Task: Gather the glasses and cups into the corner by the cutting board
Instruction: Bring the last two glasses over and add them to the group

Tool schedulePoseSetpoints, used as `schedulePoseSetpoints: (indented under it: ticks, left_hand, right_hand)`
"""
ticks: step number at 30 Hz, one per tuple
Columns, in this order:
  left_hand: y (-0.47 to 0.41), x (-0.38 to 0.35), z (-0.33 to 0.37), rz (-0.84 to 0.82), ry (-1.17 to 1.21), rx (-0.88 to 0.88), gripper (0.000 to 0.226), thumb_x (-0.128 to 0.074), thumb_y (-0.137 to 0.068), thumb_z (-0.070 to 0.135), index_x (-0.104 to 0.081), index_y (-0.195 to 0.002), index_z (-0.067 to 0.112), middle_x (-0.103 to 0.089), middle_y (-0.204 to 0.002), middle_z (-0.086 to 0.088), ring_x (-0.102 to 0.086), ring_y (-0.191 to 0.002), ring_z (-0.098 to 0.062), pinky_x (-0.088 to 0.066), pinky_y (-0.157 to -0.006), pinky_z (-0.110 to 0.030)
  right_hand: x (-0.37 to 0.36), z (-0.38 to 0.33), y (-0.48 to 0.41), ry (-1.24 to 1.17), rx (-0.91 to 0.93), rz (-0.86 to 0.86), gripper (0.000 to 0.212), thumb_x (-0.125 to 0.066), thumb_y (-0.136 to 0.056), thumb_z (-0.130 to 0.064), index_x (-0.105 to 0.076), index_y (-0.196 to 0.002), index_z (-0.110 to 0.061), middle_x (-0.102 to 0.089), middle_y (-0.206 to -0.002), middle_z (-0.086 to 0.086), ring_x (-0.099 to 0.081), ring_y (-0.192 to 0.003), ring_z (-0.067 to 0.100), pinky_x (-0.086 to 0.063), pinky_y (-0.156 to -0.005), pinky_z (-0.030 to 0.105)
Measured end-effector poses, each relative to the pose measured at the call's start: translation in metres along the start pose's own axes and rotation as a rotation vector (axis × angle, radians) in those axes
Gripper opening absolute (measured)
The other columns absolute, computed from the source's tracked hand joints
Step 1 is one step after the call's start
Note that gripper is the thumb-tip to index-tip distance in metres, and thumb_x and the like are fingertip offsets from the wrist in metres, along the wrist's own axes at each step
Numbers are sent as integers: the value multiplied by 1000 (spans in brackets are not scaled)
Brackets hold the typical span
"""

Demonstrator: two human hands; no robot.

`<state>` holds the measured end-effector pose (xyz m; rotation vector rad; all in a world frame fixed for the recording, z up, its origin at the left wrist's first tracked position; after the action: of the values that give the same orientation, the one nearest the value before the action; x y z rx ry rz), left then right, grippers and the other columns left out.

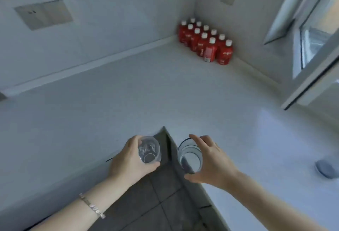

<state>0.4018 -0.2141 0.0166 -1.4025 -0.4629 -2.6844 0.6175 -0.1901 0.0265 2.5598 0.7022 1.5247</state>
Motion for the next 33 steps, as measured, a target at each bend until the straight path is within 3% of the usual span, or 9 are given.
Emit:
schedulePoseSetpoints:
  ticks: [6, 10, 16, 22, 27, 33]
  left_hand:
    - [56, 104, -157, 217, 27, 230, 78, -77, -61, 51, -38, -123, 26, -50, -128, 9, -58, -113, -20, -45, -88, -29]
    - [96, 163, -246, 298, 17, 372, 73, -75, -62, 52, -40, -119, 22, -52, -123, 8, -61, -102, -21, -45, -80, -28]
    - [134, 224, -352, 398, 0, 556, 73, -73, -62, 52, -40, -119, 20, -52, -122, 7, -61, -98, -21, -48, -77, -29]
    - [129, 271, -435, 451, -1, 690, 67, -71, -65, 52, -40, -113, 17, -51, -117, 6, -51, -80, -17, -38, -66, -26]
    - [93, 320, -511, 472, -27, 736, 79, -67, -63, 57, -37, -129, 25, -53, -123, 2, -55, -111, -22, -45, -79, -32]
    - [45, 377, -596, 468, -70, 876, 78, -68, -62, 58, -44, -123, 17, -57, -117, -4, -50, -116, -26, -50, -87, -38]
  right_hand:
    - [-79, -172, -33, -40, 174, -74, 103, -80, -60, -45, -21, -144, -35, -37, -136, -5, -48, -123, 17, -46, -99, 30]
    - [-129, -272, -47, -28, 270, -180, 103, -81, -61, -44, -21, -145, -33, -37, -136, -3, -52, -115, 18, -48, -97, 35]
    - [-189, -381, -67, 55, 391, -277, 104, -80, -60, -45, -21, -145, -33, -37, -135, -6, -52, -115, 15, -47, -93, 27]
    - [-240, -467, -113, 115, 484, -337, 105, -81, -59, -43, -22, -145, -32, -38, -135, -5, -53, -114, 16, -49, -92, 28]
    - [-282, -539, -167, 120, 539, -376, 106, -80, -59, -45, -20, -145, -34, -36, -135, -8, -52, -115, 15, -49, -91, 28]
    - [-326, -621, -221, 137, 578, -414, 107, -80, -61, -44, -17, -147, -30, -35, -139, -5, -48, -122, 17, -44, -98, 26]
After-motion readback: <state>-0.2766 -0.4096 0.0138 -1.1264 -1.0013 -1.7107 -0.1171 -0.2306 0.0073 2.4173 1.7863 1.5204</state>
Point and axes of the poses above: each hand's wrist, its own y-axis away from the middle knuckle, its own x-axis out of the back of the hand, z = x × y, the point moved 1 cm from there along -y, towards the middle knuckle
